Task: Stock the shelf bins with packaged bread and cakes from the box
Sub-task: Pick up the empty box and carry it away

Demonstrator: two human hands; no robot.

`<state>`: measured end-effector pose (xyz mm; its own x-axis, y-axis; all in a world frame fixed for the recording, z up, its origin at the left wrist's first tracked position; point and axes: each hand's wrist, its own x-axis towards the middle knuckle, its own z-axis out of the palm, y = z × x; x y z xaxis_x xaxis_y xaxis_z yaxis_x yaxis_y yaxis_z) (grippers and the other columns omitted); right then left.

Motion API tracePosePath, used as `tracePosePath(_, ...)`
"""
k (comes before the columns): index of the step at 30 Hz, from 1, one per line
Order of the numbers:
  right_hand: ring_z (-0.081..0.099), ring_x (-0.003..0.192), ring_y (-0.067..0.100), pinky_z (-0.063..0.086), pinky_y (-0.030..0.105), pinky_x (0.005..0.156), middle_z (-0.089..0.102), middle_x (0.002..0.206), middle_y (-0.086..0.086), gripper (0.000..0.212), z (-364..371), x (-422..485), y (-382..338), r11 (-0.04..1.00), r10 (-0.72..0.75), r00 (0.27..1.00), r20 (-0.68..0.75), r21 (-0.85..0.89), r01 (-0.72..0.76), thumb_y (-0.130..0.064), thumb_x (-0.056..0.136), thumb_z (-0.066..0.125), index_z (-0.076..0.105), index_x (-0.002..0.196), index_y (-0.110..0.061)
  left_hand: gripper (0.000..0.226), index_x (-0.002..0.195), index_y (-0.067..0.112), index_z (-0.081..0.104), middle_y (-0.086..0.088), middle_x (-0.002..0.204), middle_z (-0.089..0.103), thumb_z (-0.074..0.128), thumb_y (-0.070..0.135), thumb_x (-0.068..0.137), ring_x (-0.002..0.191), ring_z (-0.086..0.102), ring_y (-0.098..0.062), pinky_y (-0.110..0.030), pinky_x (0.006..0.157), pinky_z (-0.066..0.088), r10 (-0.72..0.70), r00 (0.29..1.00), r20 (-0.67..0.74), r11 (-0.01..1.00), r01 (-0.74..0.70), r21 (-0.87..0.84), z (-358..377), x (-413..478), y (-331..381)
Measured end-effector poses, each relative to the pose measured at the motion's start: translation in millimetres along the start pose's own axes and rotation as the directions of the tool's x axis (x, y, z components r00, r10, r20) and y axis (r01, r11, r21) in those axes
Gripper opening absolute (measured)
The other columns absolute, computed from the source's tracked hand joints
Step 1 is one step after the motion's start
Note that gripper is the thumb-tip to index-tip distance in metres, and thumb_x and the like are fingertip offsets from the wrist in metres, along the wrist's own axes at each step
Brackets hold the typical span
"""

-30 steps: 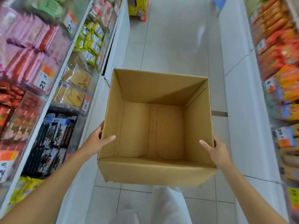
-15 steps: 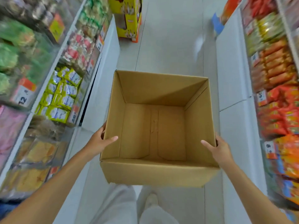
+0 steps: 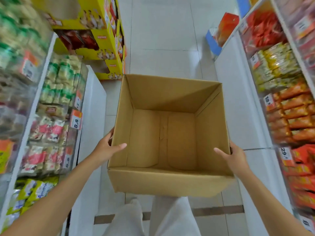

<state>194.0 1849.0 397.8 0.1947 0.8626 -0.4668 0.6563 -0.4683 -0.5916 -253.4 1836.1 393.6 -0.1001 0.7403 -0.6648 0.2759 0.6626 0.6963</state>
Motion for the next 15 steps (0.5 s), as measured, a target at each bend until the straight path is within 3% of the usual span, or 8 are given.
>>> tracePosePath(5, 0.065, 0.093, 0.008, 0.056, 0.035, 0.085, 0.068, 0.102, -0.017, 0.058, -23.7, 162.8, -65.0, 1.000, 0.000, 0.999, 0.035, 0.007, 0.000, -0.050, 0.081, 0.070, 0.054, 0.132, -0.028, 0.089, 0.155, 0.031, 0.023, 0.003, 0.154, 0.039, 0.076, 0.033, 0.084, 0.140, 0.039, -0.022, -0.040, 0.109, 0.037, 0.007, 1.000, -0.031, 1.000, -0.008, -0.005, -8.5, 134.6, 109.2)
tracePosePath(10, 0.066, 0.087, 0.014, 0.056, 0.035, 0.078, 0.069, 0.091, -0.012, 0.041, -65.4, 296.8, -155.1, 1.000, -0.007, 1.000, 0.020, -0.001, 0.007, -0.038, 0.082, 0.074, 0.062, 0.117, -0.021, 0.089, 0.154, 0.032, 0.027, 0.003, 0.148, 0.046, 0.078, 0.037, 0.081, 0.130, 0.049, -0.021, -0.042, 0.106, 0.045, -0.010, 0.999, -0.049, 1.000, 0.008, -0.025, -32.8, 244.0, 219.3)
tracePosePath(15, 0.065, 0.101, 0.015, 0.054, 0.040, 0.092, 0.069, 0.108, -0.010, 0.053, -99.9, 438.3, -239.5, 0.999, -0.041, 0.998, 0.043, -0.006, 0.041, -0.041, 0.082, 0.074, 0.057, 0.129, -0.025, 0.094, 0.149, 0.028, 0.038, 0.005, 0.136, 0.058, 0.084, 0.046, 0.068, 0.118, 0.059, -0.016, -0.038, 0.102, 0.048, -0.029, 0.997, -0.066, 0.996, 0.024, -0.081, -57.2, 349.9, 316.4)
